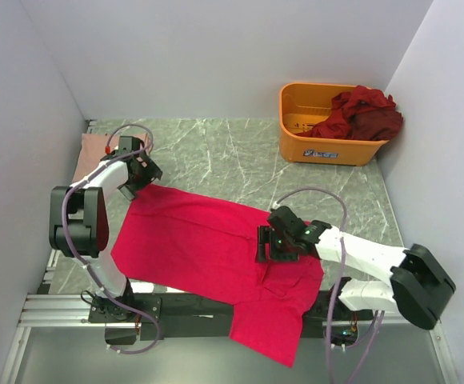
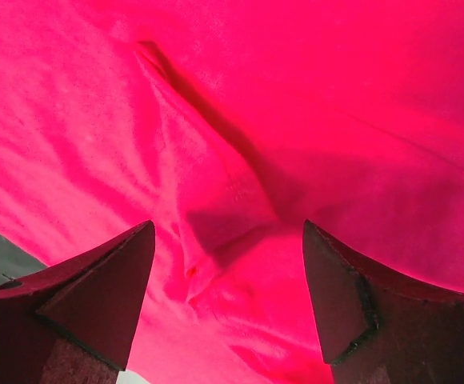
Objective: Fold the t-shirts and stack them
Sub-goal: Fold the tshirt
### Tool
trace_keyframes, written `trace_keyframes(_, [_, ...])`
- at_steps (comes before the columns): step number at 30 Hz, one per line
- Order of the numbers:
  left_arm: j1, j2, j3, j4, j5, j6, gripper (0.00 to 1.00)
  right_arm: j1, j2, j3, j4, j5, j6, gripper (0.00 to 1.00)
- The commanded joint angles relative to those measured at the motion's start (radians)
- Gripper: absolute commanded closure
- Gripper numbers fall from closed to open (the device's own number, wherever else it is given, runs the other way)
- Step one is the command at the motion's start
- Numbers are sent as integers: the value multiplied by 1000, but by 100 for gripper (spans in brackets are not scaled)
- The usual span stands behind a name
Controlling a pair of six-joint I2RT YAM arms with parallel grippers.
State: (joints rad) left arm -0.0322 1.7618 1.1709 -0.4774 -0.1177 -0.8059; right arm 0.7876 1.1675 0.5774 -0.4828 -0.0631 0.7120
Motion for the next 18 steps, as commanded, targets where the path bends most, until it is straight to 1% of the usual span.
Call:
trace_keyframes(1, [3, -65, -7, 13, -5, 5, 1, 4, 43, 39, 110, -66, -14, 19])
trace_keyframes(3, [3, -73, -11, 17, -4, 5, 1, 45, 37, 47, 176, -83, -40, 19])
trace_keyframes(7, [3, -82, -20, 16, -2, 2, 1, 132, 52, 117, 158, -9, -98, 19])
trace_keyframes(10, [3, -94, -25, 17, -3, 2, 1, 170, 102, 151, 188, -53, -135, 19])
trace_keyframes(12, [3, -102, -25, 5, -13, 4, 1, 220, 156, 192, 208, -81, -158, 19])
trace_keyframes(14, [5, -111, -27, -1, -16, 5, 0, 280, 191, 257, 182, -58, -186, 19])
trace_keyframes(15, [3, -119, -25, -10, -19, 5, 0, 297, 214, 274, 140, -34, -201, 19])
trace_keyframes(16, [5, -127, -28, -10, -20, 5, 1, 309, 219, 285, 121, 21, -203, 19])
trace_keyframes(18, [3, -148, -33, -7, -20, 7, 1, 317, 198, 283, 89, 45, -185, 19])
